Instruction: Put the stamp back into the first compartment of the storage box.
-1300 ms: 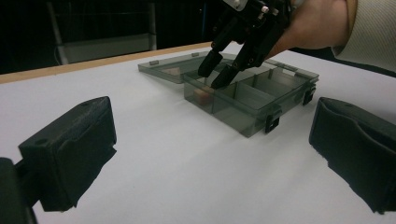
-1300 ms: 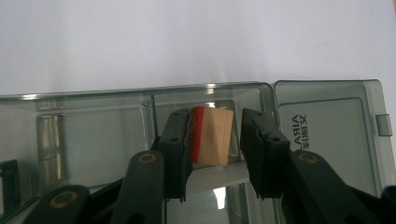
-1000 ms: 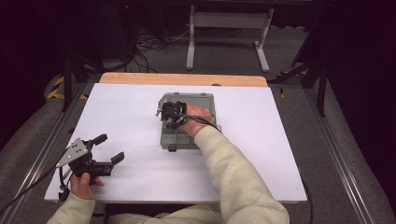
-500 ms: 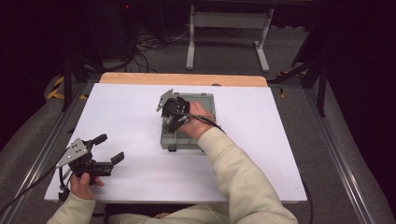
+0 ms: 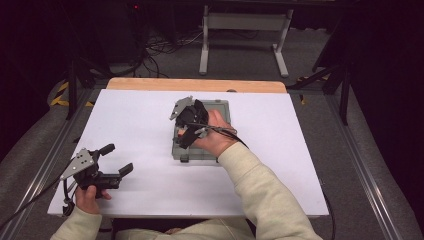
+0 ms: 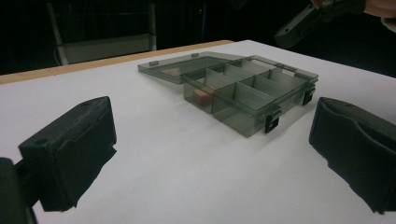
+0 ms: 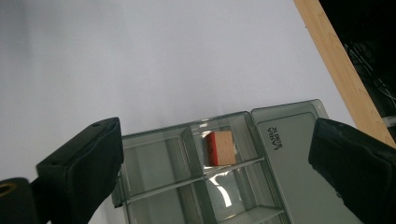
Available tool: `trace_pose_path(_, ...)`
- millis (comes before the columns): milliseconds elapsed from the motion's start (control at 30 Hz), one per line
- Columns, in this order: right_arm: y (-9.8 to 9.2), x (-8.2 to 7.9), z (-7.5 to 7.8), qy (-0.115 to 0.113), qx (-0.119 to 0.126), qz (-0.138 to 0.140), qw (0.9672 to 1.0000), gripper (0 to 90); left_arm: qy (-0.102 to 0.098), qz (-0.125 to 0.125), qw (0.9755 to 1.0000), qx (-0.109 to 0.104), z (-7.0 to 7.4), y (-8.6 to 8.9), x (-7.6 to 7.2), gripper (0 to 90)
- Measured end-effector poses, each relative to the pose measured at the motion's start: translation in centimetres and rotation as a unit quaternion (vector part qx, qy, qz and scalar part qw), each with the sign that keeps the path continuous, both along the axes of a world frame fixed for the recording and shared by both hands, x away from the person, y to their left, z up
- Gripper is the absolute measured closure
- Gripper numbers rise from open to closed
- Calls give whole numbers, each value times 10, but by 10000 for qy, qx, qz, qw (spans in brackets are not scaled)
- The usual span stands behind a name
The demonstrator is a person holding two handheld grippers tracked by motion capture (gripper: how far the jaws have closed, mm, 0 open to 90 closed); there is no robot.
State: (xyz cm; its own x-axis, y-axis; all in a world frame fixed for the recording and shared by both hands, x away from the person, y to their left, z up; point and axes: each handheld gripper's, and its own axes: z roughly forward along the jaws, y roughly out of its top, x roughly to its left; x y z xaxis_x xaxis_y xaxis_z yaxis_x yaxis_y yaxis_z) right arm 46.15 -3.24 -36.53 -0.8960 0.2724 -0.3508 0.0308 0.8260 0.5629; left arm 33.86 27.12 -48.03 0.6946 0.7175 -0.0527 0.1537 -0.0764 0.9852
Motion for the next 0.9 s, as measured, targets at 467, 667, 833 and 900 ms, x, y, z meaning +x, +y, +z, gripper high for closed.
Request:
trace_pose_path(467,-31,-31,16,-276,403,-32,9988,27,-20,-13,10000,3,0,-1,1,15)
trace_pose_path(667,-50,-46,21,-405,697,-142,9966,25,-25,-12,10000,7,0,-2,1,15)
trace_pose_path(833,-72,-57,22,-446,1037,-302,9931,25,-32,-35,10000,20,0,-4,2,16)
trace_pose_path(900,-77,-59,21,-449,1110,-342,9922,26,-35,-35,10000,19,0,-4,2,16)
